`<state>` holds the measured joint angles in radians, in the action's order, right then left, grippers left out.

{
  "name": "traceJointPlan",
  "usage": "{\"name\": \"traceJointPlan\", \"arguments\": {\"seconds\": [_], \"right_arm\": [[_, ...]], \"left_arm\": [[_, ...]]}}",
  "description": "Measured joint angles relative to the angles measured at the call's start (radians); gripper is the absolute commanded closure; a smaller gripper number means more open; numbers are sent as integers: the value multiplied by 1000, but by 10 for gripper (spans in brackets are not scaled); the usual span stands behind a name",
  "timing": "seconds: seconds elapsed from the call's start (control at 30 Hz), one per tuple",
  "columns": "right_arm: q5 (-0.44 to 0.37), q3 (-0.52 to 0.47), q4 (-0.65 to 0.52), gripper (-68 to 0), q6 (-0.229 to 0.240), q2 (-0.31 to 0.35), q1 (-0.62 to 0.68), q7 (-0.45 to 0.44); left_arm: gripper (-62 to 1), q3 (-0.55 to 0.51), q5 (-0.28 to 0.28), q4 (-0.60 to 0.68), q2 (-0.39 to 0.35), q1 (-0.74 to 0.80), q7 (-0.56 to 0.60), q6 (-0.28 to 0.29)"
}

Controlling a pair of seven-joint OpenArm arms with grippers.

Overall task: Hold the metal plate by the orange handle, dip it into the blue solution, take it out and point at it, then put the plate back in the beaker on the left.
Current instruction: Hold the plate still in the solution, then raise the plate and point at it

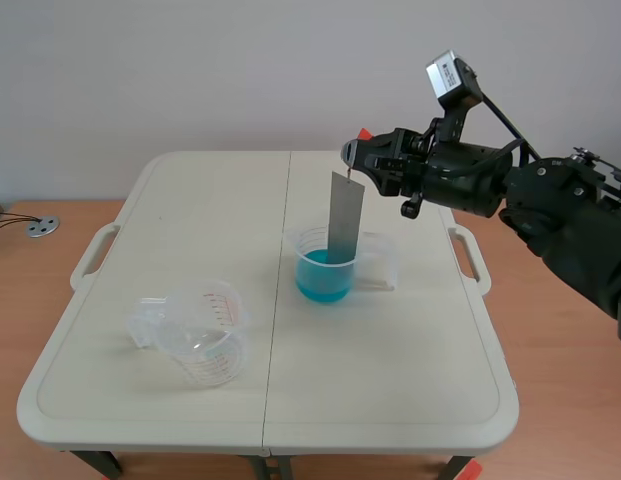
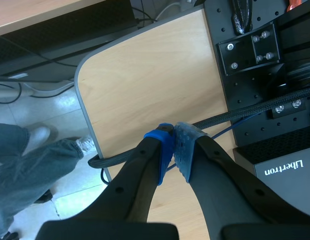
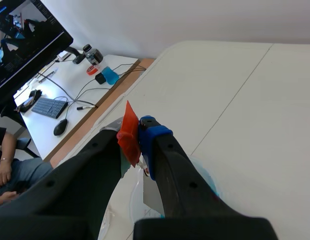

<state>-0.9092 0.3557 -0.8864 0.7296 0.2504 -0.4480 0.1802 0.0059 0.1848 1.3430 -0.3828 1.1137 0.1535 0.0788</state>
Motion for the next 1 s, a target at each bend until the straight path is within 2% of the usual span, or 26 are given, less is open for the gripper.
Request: {"name": "traceJointPlan", "arguments": {"seconds": [0.2, 0.4, 0.9, 1.0], "right_arm": [[0, -2, -5, -15, 0, 10, 0, 4], [0, -2, -58, -15, 0, 18, 0, 4], [0, -2, -163, -15, 0, 22, 0, 73], [-21, -2, -196, -15, 0, 23, 0, 88]], "left_arm": [[-27, 0, 0, 0, 0, 0, 0, 0], [-27, 0, 0, 0, 0, 0, 0, 0], [-27, 0, 0, 0, 0, 0, 0, 1], [-27, 0, 0, 0, -2, 0, 5, 1]]}}
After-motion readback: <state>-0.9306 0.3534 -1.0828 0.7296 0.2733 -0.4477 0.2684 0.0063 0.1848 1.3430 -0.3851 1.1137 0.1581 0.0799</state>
